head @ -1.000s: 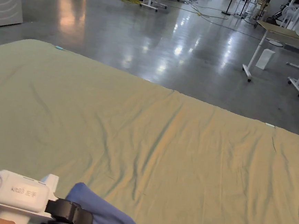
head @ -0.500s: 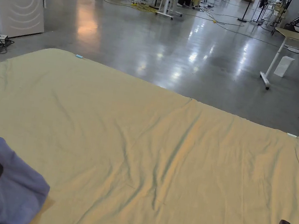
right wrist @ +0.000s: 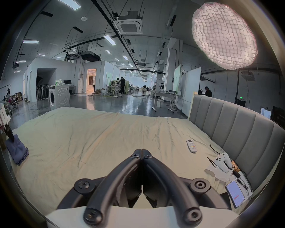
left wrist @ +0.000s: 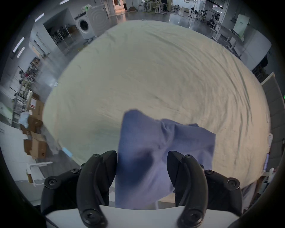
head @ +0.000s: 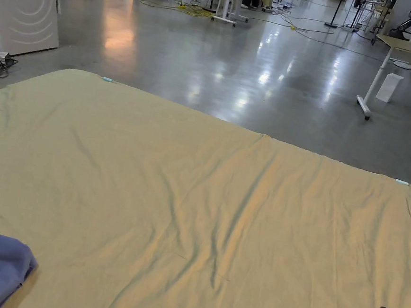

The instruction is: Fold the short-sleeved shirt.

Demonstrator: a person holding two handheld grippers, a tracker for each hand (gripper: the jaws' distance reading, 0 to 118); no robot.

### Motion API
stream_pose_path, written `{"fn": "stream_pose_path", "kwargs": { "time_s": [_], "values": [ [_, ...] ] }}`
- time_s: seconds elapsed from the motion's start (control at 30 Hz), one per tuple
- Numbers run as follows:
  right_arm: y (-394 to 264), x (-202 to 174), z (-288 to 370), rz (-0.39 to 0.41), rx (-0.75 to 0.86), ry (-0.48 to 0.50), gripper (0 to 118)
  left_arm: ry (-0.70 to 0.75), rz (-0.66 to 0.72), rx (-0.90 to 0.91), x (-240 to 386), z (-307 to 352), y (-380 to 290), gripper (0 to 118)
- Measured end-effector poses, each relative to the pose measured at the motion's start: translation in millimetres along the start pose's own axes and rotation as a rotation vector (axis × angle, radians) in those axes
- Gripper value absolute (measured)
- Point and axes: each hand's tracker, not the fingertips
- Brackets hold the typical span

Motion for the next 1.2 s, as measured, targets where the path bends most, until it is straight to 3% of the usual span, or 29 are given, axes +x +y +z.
{"fn": "stream_pose_path", "kwargs": {
  "time_s": [0.13,0.3,0.53,0.77,0.83,0.9,0.93,1.0,1.2],
  "values": [
    [1,-3,-2,-0.003,0.011,0.01,0,0.114,0.017,0.217,3,19,4,69],
    [-2,-6,-5,-0.019,0.015,0.023,0,-0.007,0.008,0.431,61,45,-16,69],
    [4,-2,-11,-0.043,0.02,-0.002,0,-0.186,-0.107,0.697,214,58,-77,66],
    [18,8,-14,-0.041,0.068,-0.028,0,-0.174,-0.113,0.925,341,85,-114,64],
    [19,8,-13,-0.024,0.099,-0.046,0,-0.176,-0.111,0.993,364,97,-124,54],
    [23,8,-14,0.007,0.132,-0.051,0,-0.173,-0.131,1.018,385,104,-128,32],
    [20,9,-17,-0.048,0.083,-0.033,0,-0.176,-0.132,1.021,394,107,-128,21],
    [19,9,-19,-0.043,0.09,-0.039,0,-0.221,-0.123,1.046,406,116,-129,7],
    [12,15,-26,-0.072,0.083,-0.042,0,-0.207,-0.192,1.098,428,131,-140,0]
  ]
}}
